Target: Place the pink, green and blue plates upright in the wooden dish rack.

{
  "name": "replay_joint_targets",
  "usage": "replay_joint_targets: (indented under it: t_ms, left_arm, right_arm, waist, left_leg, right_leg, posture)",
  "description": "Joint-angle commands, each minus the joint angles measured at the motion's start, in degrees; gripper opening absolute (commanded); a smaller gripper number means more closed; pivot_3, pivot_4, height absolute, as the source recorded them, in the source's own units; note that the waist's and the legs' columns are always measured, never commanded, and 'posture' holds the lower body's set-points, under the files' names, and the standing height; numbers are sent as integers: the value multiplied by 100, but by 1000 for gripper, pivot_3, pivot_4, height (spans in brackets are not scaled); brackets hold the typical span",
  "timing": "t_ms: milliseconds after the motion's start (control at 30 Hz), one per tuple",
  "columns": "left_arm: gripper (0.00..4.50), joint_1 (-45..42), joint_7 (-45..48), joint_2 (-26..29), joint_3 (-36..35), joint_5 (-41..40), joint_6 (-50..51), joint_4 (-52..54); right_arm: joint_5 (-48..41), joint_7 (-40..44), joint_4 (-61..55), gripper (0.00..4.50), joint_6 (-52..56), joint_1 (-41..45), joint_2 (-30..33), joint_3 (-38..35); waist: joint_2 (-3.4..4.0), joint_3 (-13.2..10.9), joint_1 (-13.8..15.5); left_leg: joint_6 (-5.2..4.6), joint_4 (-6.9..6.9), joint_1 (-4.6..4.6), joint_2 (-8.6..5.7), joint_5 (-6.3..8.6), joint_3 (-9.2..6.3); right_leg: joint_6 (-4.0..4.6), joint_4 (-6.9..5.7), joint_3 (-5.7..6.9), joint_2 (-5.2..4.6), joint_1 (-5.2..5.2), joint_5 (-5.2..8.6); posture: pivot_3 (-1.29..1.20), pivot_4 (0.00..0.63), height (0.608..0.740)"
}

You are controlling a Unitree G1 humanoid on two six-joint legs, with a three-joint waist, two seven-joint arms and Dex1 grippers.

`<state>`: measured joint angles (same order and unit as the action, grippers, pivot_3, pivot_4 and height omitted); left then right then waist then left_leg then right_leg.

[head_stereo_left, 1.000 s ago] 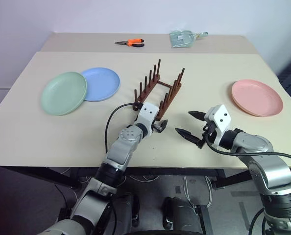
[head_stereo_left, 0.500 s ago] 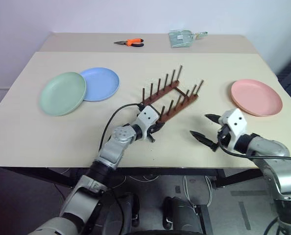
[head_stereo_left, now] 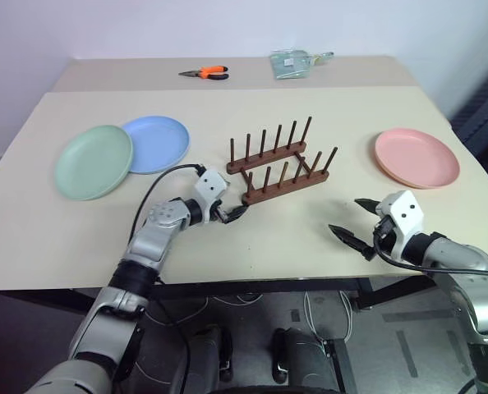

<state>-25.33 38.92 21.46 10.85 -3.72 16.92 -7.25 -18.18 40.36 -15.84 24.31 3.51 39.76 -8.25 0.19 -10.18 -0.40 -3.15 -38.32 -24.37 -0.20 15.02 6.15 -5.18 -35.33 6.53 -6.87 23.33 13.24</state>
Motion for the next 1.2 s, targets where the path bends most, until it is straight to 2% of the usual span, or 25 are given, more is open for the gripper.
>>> replay_joint_targets:
  t_ms: [33,67,167,233,400,633,833,933,1033,1100,1200]
  left_arm:
    - [3478,585,167,60,56,-411,927,1223]
    - [3211,655,209,54,123,-500,1150,1523]
    - [1714,567,95,-133,451,-482,1724,1908]
    - [706,326,-279,-379,672,-191,2028,1730]
    - [706,-280,-1366,-992,688,393,2268,741]
    - [706,-825,-2248,-1170,319,623,1594,-549]
    - [706,-1122,-2638,-1202,37,581,1077,-1326]
    - [628,-1006,-2333,-1161,88,474,1088,-1049]
    - [628,-611,-1846,-1072,153,217,1118,-268]
    - [628,-214,-1397,-968,211,-64,1139,429]
    - [628,212,-960,-798,307,-279,1203,1063]
  right_arm:
    - [147,-95,170,2180,-39,304,-120,198]
    - [276,-142,336,1718,-102,420,-155,320]
    - [660,-429,1034,126,-236,956,-390,609]
    - [859,-501,1543,0,-301,1352,-555,819]
    - [1416,-739,2975,0,-637,2367,-910,1240]
    - [1818,-1166,4527,0,-1424,3340,-1311,1286]
    - [1825,-1198,4624,0,-1681,3407,-1349,1187]
    - [1877,-1134,3988,804,-1727,3022,-783,924]
    - [1986,-1248,3788,2323,-1708,2819,-155,610]
    - [2120,-1242,4044,3269,-1896,2788,273,543]
    - [2189,-1098,4776,3269,-2176,2981,500,609]
  waist:
    - [-1,0,-10]
    - [0,0,-15]
    - [-1,-1,31]
    - [-1,-2,71]
    - [-2,-1,108]
    - [-2,1,41]
    - [-1,1,-53]
    - [0,1,-29]
    - [1,1,-26]
    - [3,1,-32]
    - [1,1,-55]
  left_leg:
    - [1,0,0,0,0,0]
    - [2,0,-1,0,-1,-1]
    - [2,-3,-2,-3,-1,-2]
    - [1,-3,-3,-7,-1,-1]
    - [-2,-5,-4,-11,-2,3]
    - [5,-4,5,-8,-7,4]
    - [10,-3,8,-7,-10,5]
    - [12,-2,9,-6,-12,5]
    - [10,-2,4,-9,-10,9]
    - [11,1,5,-9,-9,11]
    - [15,4,8,-2,-11,11]
  right_leg:
    - [0,0,1,-1,-1,0]
    - [0,0,1,-1,-1,0]
    - [0,-1,2,-3,-1,0]
    - [0,0,1,-1,0,0]
    - [-2,-1,6,9,-2,0]
    - [-2,-10,6,12,-8,0]
    - [-2,-15,6,12,-8,0]
    - [-2,-16,6,11,-7,0]
    - [-4,-9,5,6,-7,1]
    - [-4,-3,2,6,-6,1]
    - [-3,-1,0,6,-7,2]
  posture:
    - [0,150,740]
    - [0,150,740]
    - [0,150,740]
    - [0,150,740]
    - [0,150,740]
    - [0,150,740]
    - [0,150,740]
    - [0,150,740]
    - [0,150,740]
    - [0,150,740]
    - [0,150,740]
